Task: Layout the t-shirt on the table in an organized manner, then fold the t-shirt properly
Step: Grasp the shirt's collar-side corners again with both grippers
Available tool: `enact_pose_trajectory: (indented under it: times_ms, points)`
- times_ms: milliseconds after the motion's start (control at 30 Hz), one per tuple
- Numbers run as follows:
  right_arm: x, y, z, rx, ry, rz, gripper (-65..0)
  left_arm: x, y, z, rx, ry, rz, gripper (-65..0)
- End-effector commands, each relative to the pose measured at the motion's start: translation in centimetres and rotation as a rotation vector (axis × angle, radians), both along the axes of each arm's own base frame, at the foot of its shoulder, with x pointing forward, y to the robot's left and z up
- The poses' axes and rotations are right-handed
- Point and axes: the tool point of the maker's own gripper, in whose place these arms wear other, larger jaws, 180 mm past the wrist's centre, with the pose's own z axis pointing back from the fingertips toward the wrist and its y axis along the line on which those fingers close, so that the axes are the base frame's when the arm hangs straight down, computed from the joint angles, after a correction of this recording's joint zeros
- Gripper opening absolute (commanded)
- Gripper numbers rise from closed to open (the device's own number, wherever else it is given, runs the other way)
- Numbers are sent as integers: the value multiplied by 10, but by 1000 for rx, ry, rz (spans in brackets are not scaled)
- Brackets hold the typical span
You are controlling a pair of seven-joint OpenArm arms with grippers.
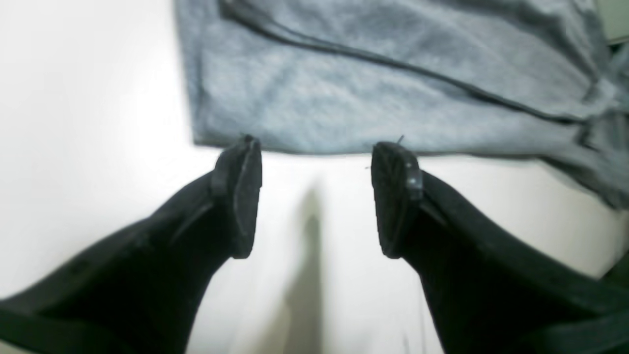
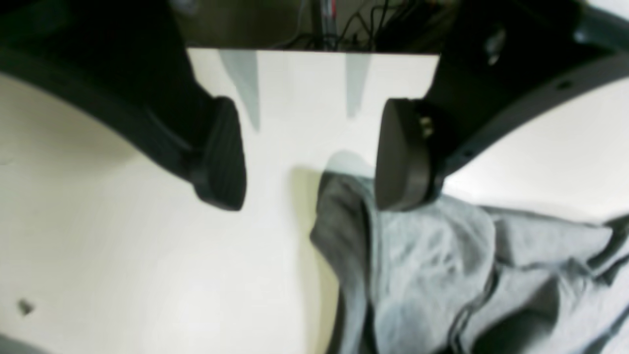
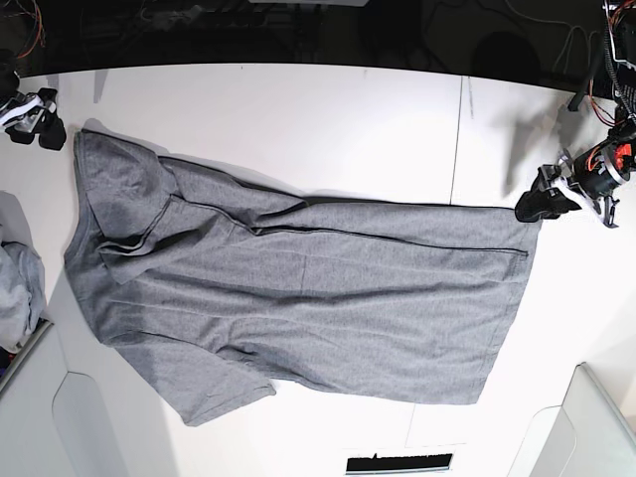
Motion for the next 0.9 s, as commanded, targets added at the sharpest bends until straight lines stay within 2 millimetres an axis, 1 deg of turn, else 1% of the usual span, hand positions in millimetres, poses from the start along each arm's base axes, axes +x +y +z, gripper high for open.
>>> enact_pose_trajectory:
  times_ms: [0,100,233,333,400,500,600,733,867]
  points:
    - [7,-4,9,-23,-30,15,-243,11,7,14,25,-46,-9,-272]
    - [7,-1,5,-23,-23,22,-243,13,10,14,60,-66,-9,-272]
    - [4,-6,-4,-2,-19,-13,-242,16,18,6,124,-52,35,-272]
    - [3,-9,-12,16,-8,-34,-242,17,17,1,140,-45,49,-272]
    - [7,-8,-13,23,-11,-36,-242,21,18,1,151,-47,57,-272]
    - [11,-3,-15,33,-11,-27,-242,27,17,2,153,-53,69,-272]
    - [10,7,-19,55,-7,-23,-242,32,20,4,166,-56,84,-272]
    - [10,20,-25,86,-7,-26,-243,33,20,4,170,-59,87,-272]
    - [10,25,-27,98,-9,-27,-243,32,23,3,200,-61,79,-273]
